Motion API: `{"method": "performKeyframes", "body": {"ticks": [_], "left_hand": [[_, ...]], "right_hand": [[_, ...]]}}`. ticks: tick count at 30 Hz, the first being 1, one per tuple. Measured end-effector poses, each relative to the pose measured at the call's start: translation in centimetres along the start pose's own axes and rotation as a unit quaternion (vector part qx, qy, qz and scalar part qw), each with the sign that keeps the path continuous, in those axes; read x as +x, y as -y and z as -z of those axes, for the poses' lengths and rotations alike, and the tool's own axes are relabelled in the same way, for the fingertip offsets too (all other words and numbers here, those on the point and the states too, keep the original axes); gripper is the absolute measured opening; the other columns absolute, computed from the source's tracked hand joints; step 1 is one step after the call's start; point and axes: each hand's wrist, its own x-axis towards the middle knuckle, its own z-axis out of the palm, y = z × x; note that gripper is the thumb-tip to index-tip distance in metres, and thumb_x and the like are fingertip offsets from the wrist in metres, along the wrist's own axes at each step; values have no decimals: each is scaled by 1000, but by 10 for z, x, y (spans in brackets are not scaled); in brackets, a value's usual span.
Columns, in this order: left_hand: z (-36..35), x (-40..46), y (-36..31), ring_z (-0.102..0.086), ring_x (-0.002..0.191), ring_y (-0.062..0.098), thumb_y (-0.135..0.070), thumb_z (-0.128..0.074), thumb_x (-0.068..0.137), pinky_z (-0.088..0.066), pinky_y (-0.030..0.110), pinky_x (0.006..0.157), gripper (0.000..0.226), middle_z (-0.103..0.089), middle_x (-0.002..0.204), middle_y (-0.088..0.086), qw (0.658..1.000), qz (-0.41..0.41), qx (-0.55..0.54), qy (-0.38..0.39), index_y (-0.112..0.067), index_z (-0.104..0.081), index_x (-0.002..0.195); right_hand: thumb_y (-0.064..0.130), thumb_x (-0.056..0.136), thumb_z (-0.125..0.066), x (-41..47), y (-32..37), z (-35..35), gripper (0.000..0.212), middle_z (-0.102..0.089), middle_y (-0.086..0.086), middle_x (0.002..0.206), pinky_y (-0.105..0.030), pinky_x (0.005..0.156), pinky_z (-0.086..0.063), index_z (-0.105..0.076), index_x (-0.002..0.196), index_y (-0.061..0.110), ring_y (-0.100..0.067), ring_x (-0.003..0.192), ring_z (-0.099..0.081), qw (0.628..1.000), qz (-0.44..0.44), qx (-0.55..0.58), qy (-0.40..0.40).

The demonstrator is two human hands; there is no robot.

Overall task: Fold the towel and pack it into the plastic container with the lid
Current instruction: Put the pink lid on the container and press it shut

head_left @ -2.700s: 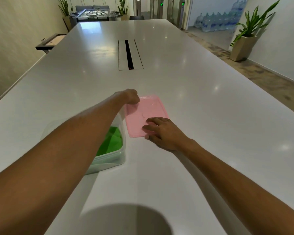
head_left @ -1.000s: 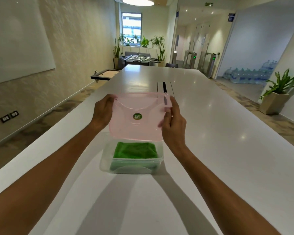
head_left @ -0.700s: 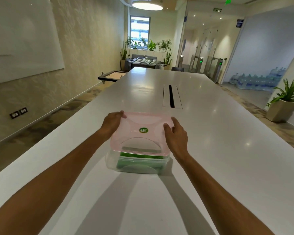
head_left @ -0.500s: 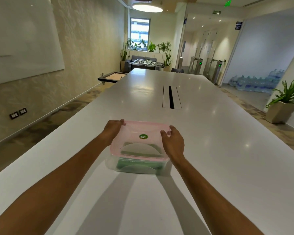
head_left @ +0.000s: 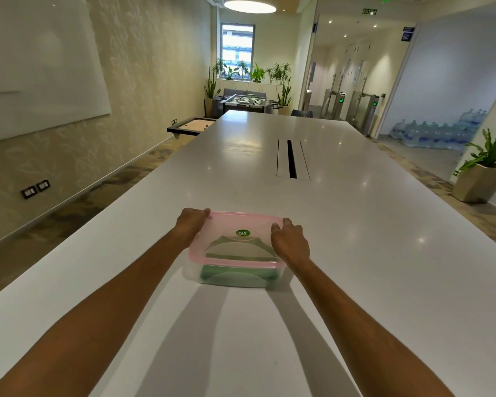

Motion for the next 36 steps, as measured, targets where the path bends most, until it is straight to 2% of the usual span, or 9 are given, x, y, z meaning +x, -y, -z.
{"method": "performKeyframes", "body": {"ticks": [4, 6, 10, 16, 21, 25, 28, 31, 36], "left_hand": [[-1, -1, 3, -54, 96, 30, -29, -56, 93, -43, 34, 86, 34, -61, 119, 17, 999, -23, 26, -21, -2, -64, 112], [-1, 1, 4, -56, 100, 31, -27, -56, 93, -44, 33, 87, 33, -62, 121, 17, 999, -32, 32, -22, -2, -66, 112], [1, 2, 4, -58, 108, 34, -26, -60, 90, -48, 40, 97, 33, -62, 122, 17, 999, -26, 32, -18, -5, -67, 115], [-1, 3, 7, -58, 108, 34, -27, -60, 90, -48, 41, 97, 32, -63, 121, 17, 998, -35, 40, -21, -6, -68, 113], [-3, 3, 6, -57, 108, 34, -25, -58, 92, -46, 36, 91, 30, -63, 121, 18, 996, -58, 59, -32, -4, -68, 110], [-4, 2, 5, -58, 108, 34, -24, -56, 93, -45, 33, 87, 30, -64, 120, 19, 994, -71, 73, -38, -2, -68, 111], [-3, 4, 5, -58, 109, 34, -24, -55, 93, -45, 33, 89, 31, -63, 121, 18, 994, -70, 74, -42, -3, -67, 113], [-4, 5, 6, -58, 110, 33, -24, -56, 93, -44, 31, 88, 31, -64, 122, 18, 994, -71, 71, -46, -3, -67, 114], [-5, 9, 8, -57, 112, 32, -24, -57, 93, -43, 31, 89, 31, -63, 122, 17, 995, -64, 62, -49, -4, -67, 114]], "right_hand": [[37, 99, -24, 4, -2, -1, 47, -49, -18, 133, -42, 97, -40, -42, 134, 11, -37, 116, -51, 999, -30, 12, 9], [36, 100, -24, 5, -3, -2, 47, -57, -18, 127, -38, 94, -41, -49, 126, 6, -35, 113, -55, 999, -37, 30, 4], [36, 101, -28, 7, -5, -3, 46, -61, -19, 120, -35, 87, -43, -53, 120, 2, -35, 108, -58, 997, -48, 52, -16], [35, 99, -35, 11, -11, -7, 43, -64, -17, 115, -32, 79, -42, -57, 116, 3, -33, 101, -60, 996, -60, 70, -22], [37, 99, -34, 6, -11, -3, 46, -64, -17, 116, -35, 85, -44, -59, 116, 3, -34, 102, -60, 994, -60, 83, -33], [59, 93, -25, -4, -15, -3, 65, -61, -14, 118, -44, 91, -50, -55, 119, 7, -34, 101, -59, 996, -62, 64, 17], [68, 88, -18, -15, -26, -6, 73, -62, -11, 108, -47, 84, -54, -55, 113, 10, -32, 93, -61, 999, -39, 1, 21], [57, 94, -22, -18, -33, -9, 64, -66, -12, 102, -36, 78, -51, -60, 106, 7, -30, 87, -62, 998, -8, -45, -33], [40, 99, -30, -21, -35, -14, 50, -69, -14, 92, -31, 68, -42, -64, 93, 4, -28, 78, -60, 996, 11, -5, -93]]}}
